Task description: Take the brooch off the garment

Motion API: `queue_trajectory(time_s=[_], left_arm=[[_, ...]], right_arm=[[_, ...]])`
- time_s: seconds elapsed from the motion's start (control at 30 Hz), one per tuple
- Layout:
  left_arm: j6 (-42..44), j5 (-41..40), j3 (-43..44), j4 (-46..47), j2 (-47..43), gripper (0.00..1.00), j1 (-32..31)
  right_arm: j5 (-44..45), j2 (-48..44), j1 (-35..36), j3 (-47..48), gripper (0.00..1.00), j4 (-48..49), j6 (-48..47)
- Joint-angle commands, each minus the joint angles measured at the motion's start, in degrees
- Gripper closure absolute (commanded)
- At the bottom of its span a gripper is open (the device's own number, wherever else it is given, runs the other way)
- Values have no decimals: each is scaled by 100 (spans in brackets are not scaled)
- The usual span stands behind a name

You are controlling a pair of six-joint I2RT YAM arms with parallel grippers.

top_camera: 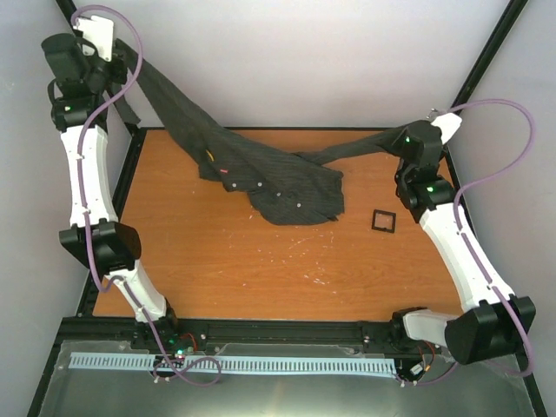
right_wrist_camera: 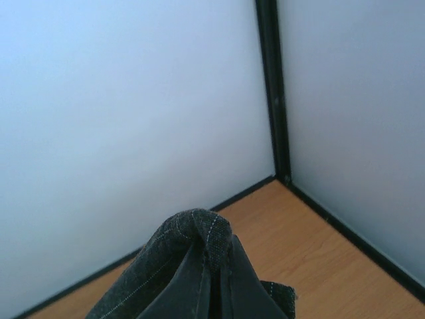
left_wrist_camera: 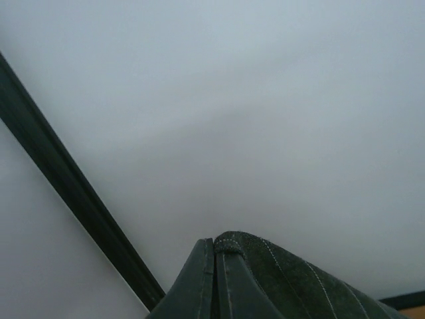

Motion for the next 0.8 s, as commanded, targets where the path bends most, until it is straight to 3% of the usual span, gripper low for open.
queue_trajectory(time_s=[0.0, 0.2, 0.23, 0.27, 0.37, 0.53, 0.67, 0.77], left_arm=[[-126, -299, 330, 501, -429, 99, 20], [-303, -60, 343, 860, -759, 99, 20], [-341, 208, 340, 882, -819, 99, 15], [-372, 457, 343, 885, -879, 99, -23], [102, 290, 417, 769, -976, 99, -612], [646, 272, 444, 227, -1028, 99, -1448], [632, 526, 313, -284, -964, 99, -1836], [440, 848, 232, -500, -870, 99, -1994]], right_arm=[[850, -407, -98, 208, 97, 220, -149], [744, -250, -226, 397, 97, 111, -543], [423, -59, -227, 490, 93, -10, -656], [105, 170, -230, 641, 81, -262, -714], [-1003, 985, -166, 1072, 63, -956, -753], [-1817, 1310, 939, 778, 12, -179, -1769], [-3788, 1241, 1316, 585, 0, 760, -1802], [-5206, 1352, 1632, 591, 0, 1392, -1938]])
